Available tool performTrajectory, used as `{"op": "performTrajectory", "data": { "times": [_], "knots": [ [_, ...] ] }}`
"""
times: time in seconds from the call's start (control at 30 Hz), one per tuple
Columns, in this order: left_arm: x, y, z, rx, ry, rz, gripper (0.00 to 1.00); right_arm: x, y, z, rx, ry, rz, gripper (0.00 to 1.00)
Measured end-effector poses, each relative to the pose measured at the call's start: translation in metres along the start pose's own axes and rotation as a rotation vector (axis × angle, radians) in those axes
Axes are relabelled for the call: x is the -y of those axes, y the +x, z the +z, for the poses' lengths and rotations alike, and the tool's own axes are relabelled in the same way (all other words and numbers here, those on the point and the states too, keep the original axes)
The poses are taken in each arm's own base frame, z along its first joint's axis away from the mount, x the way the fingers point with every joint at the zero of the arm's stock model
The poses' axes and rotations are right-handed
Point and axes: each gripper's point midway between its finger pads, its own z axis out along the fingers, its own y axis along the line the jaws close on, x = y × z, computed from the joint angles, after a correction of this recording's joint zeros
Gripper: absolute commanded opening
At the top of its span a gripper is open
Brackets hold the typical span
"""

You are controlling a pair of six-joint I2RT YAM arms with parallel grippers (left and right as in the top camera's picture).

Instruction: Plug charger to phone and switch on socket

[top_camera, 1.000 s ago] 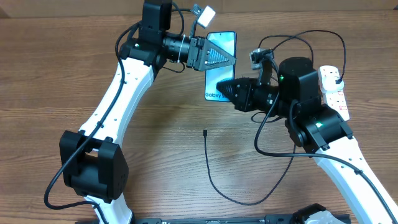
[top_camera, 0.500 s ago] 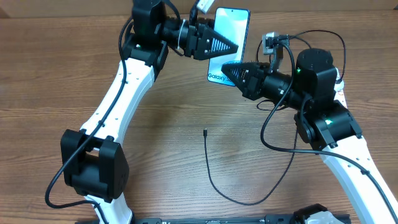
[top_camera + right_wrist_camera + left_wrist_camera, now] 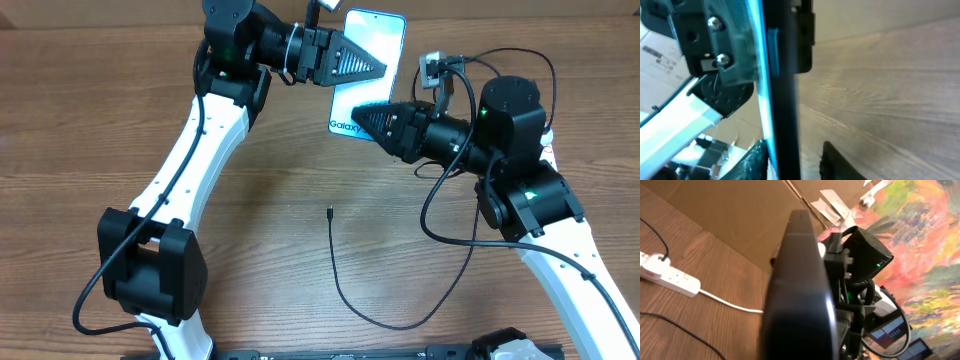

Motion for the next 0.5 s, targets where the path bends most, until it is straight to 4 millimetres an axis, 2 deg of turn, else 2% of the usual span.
{"op": "performTrajectory", "data": {
  "times": [0.17, 0.23, 0.37, 0.5],
  "knots": [
    [-0.006, 0.002, -0.002, 0.003, -0.003, -0.013, 0.04, 0.014, 0.013, 0.000, -0.046, 0.057, 0.014, 0.56],
    [-0.012, 0.004, -0.005, 0.008, -0.009, -0.038, 0.04, 0.021, 0.026, -0.001, -0.092, 0.084, 0.022, 0.61],
    [-0.040, 0.011, -0.012, 0.058, -0.057, -0.174, 0.04, 0.038, 0.056, -0.007, -0.198, 0.166, 0.054, 0.62],
    [-0.081, 0.028, -0.021, 0.126, -0.200, -0.348, 0.04, 0.060, 0.092, -0.008, -0.316, 0.297, 0.098, 0.63]
  ]
}}
